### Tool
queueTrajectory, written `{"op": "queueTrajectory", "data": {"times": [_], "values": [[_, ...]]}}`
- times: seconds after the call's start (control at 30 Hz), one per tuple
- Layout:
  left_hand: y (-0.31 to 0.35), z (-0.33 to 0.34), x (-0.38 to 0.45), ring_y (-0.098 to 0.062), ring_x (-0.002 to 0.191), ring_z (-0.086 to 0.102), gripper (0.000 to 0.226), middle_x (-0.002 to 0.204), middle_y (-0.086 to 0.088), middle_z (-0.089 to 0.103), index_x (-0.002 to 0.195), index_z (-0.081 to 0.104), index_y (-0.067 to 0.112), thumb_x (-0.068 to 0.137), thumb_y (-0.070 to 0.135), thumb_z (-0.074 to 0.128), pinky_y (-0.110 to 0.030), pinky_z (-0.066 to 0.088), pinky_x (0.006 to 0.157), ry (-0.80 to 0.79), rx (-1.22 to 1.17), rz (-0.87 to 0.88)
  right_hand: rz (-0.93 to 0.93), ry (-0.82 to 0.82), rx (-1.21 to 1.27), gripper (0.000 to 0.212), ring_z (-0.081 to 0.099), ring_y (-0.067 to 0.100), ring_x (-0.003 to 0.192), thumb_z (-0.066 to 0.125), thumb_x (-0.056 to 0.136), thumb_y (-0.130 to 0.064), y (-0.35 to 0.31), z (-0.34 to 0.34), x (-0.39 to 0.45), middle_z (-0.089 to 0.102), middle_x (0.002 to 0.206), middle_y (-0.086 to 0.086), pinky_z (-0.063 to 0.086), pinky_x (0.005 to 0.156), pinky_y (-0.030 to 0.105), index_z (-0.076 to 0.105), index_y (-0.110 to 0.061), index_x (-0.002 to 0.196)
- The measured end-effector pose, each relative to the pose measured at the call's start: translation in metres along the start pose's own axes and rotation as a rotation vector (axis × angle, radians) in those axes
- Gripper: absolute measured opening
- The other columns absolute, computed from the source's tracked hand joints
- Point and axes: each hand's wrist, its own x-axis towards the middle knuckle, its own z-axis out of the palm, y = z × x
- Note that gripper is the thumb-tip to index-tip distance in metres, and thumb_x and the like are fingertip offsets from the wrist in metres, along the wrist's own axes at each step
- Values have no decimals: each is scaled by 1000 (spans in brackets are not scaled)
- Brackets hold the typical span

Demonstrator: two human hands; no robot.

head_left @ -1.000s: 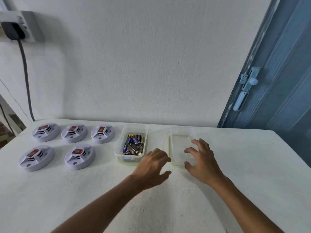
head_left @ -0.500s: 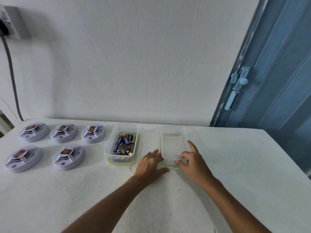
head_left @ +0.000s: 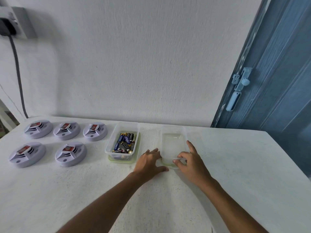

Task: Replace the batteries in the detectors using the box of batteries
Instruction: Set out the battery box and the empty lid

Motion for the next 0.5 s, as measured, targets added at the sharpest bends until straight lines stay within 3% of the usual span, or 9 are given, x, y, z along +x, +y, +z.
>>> {"op": "queueTrajectory", "data": {"times": [0.13,0.3,0.4,0.5], "values": [[2,-3,-1,-27,117,55,55,129,-1,63,124,63,24,76,47,76,-38,43,101,-28,-24,-43,-22,2,-31,29,50,21,128,61,91,-39,-1,-2,-1,9,162,4,40,84,14,67,-13,104],[6,-8,0,-19,97,59,57,108,1,67,114,60,18,69,44,83,-26,45,76,-36,-76,-131,-25,-1,-79,29,35,22,138,58,92,-41,-2,-6,-2,11,162,4,44,95,26,64,-18,109],[9,-13,0,-23,108,59,62,117,-1,65,120,57,17,70,41,83,-30,48,85,-47,-105,-152,-27,3,-96,33,33,21,139,58,92,-43,-3,-8,-3,13,161,3,45,95,26,59,-21,117],[14,-21,-4,-24,127,48,62,138,-5,54,130,51,10,78,30,79,-29,39,97,-33,-58,-123,-31,-1,-118,47,28,22,141,62,88,-45,-3,-10,-2,14,160,4,43,102,33,51,-23,129]]}}
